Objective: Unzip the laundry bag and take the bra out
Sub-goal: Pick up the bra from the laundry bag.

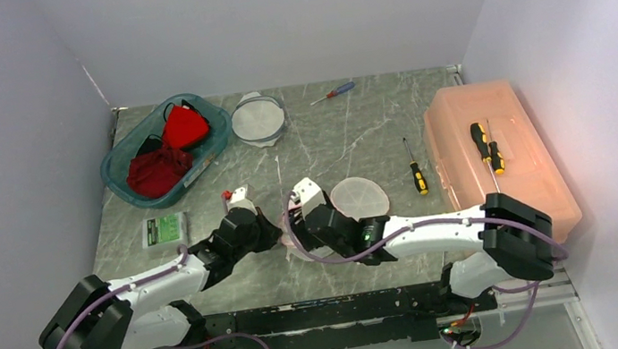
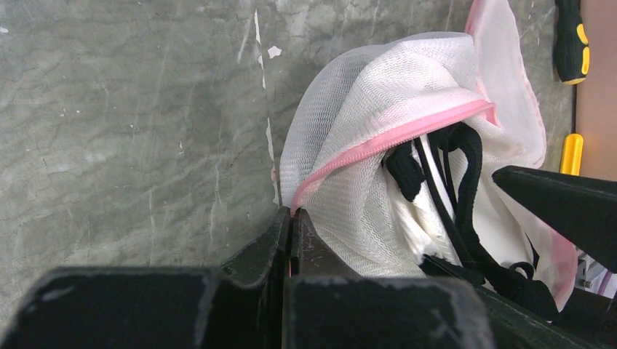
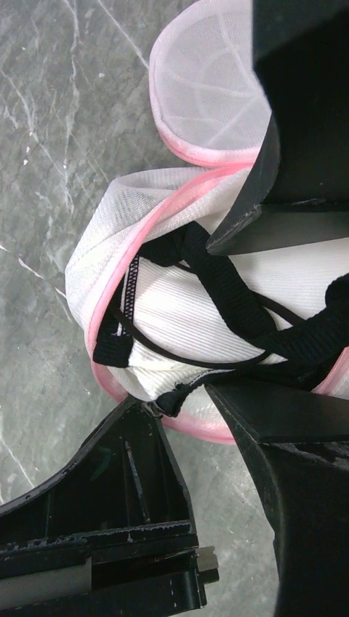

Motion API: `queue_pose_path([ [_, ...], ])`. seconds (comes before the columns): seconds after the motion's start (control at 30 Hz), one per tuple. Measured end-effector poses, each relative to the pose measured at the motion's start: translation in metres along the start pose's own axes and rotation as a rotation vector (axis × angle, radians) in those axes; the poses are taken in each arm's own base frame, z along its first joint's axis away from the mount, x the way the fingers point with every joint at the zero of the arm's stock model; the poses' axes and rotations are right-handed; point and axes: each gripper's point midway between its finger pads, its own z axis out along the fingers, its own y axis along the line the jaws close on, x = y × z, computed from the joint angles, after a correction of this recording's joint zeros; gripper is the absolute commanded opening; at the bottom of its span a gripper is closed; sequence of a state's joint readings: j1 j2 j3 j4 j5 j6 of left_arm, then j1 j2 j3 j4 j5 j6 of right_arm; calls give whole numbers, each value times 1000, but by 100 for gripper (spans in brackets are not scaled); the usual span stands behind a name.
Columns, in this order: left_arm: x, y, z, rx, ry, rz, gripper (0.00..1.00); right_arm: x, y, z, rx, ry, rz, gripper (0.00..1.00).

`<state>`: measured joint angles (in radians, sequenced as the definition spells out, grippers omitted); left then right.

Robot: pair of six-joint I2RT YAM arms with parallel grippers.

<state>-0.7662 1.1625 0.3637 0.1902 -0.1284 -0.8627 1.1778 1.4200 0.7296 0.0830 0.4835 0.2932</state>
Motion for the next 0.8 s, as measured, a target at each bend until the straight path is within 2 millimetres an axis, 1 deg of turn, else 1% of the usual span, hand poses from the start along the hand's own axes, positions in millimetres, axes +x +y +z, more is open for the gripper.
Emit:
queue_pose_path([
  [0.13,0,0,0,-1,1,0,3,-3,-5,-3,-2,-13,30,66],
  [0.37,2,2,2,-6,6,1,3,-11,-17,-1,1,-30,97,65],
  [0.53,1,1,2,-4,4,1,3,-9,-11,0,-36,-17,92,61],
  [0.67,1,1,2,-4,4,1,3,0,-2,6,-78,21,64,48],
  [0.8,1,1,2,-4,4,1,3,5,6,9,-107,43,37,31],
])
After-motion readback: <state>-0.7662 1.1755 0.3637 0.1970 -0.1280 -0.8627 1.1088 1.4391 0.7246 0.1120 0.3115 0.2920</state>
